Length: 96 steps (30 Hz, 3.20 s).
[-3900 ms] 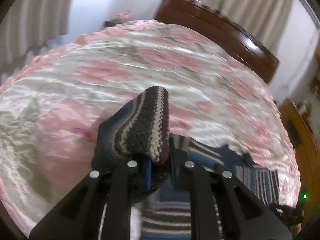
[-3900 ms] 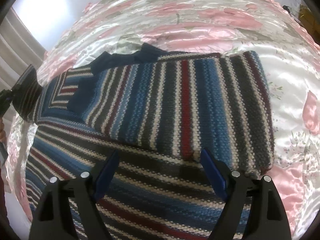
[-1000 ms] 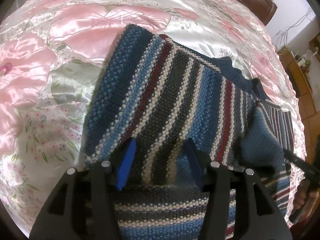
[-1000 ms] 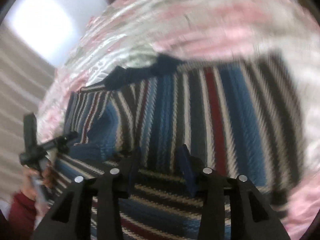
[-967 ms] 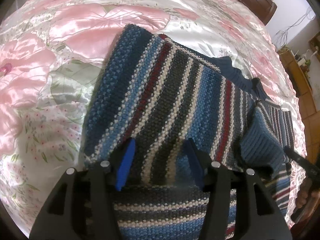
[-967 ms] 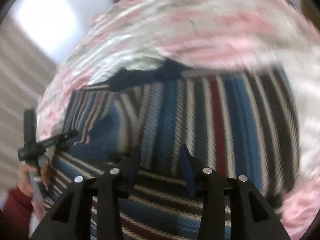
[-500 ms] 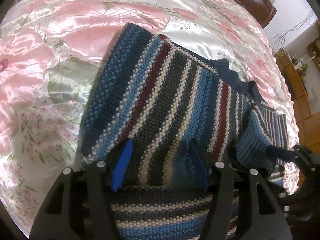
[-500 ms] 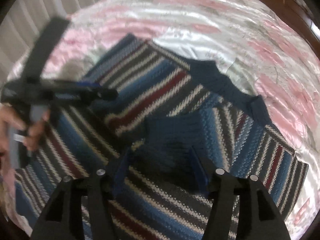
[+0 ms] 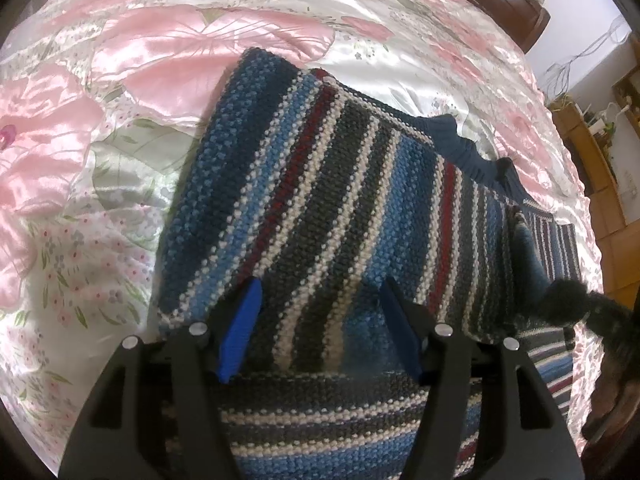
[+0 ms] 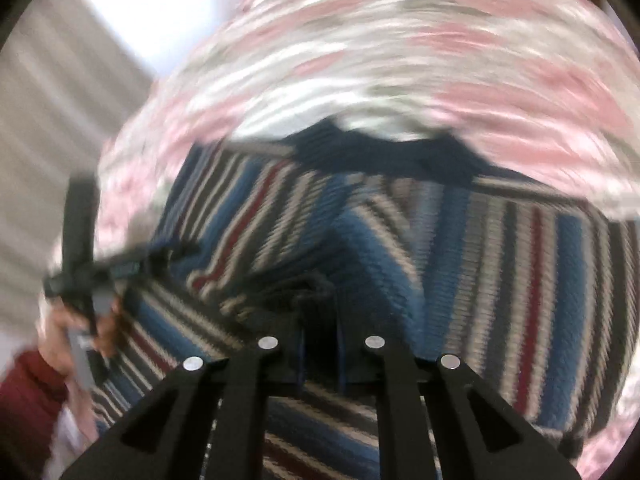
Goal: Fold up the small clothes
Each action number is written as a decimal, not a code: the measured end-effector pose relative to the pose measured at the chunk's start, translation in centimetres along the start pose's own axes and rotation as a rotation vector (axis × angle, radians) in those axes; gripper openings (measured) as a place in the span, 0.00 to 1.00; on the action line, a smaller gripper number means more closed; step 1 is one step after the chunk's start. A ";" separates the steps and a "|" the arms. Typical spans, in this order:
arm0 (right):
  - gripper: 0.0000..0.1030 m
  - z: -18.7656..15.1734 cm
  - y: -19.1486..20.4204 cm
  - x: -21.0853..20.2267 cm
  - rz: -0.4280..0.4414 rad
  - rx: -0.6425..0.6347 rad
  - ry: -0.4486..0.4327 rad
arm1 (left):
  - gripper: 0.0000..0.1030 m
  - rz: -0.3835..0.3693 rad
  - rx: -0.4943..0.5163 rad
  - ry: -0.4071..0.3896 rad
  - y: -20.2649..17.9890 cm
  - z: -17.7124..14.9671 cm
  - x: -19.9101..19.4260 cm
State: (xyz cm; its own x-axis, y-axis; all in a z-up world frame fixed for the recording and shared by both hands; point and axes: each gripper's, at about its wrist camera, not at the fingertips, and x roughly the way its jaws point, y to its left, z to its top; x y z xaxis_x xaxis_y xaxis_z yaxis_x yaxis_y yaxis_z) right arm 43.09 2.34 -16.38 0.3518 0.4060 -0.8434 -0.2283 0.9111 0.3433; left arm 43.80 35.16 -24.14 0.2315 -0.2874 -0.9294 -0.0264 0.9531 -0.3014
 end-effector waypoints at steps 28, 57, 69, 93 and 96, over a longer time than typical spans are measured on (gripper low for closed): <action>0.21 -0.7 -11.7 -1.5 -0.026 0.273 -0.053 | 0.72 0.140 0.200 -0.076 -3.9 -2.3 -1.9; 0.58 -27.3 -4.0 -16.1 -0.150 0.251 0.025 | 0.75 0.183 0.097 0.099 1.7 -23.6 -15.6; 0.63 -33.7 -1.5 -15.8 -0.121 0.315 0.081 | 0.75 0.068 0.048 0.146 0.5 -29.1 -15.7; 0.17 -34.8 -0.3 -13.2 0.042 0.377 0.126 | 0.14 -0.043 -0.137 0.169 0.5 -30.4 -15.0; 0.10 -34.9 -0.6 -13.9 0.076 0.392 0.106 | 0.09 -0.052 -0.159 0.160 0.7 -30.6 -15.5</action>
State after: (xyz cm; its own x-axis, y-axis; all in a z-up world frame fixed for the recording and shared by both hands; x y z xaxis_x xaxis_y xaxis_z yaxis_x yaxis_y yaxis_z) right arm 6.66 -6.38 -19.25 0.2468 0.4819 -0.8408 0.1201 0.8457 0.5199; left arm 10.44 37.44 -16.47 0.0797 -0.3588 -0.9300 -0.1746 0.9135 -0.3674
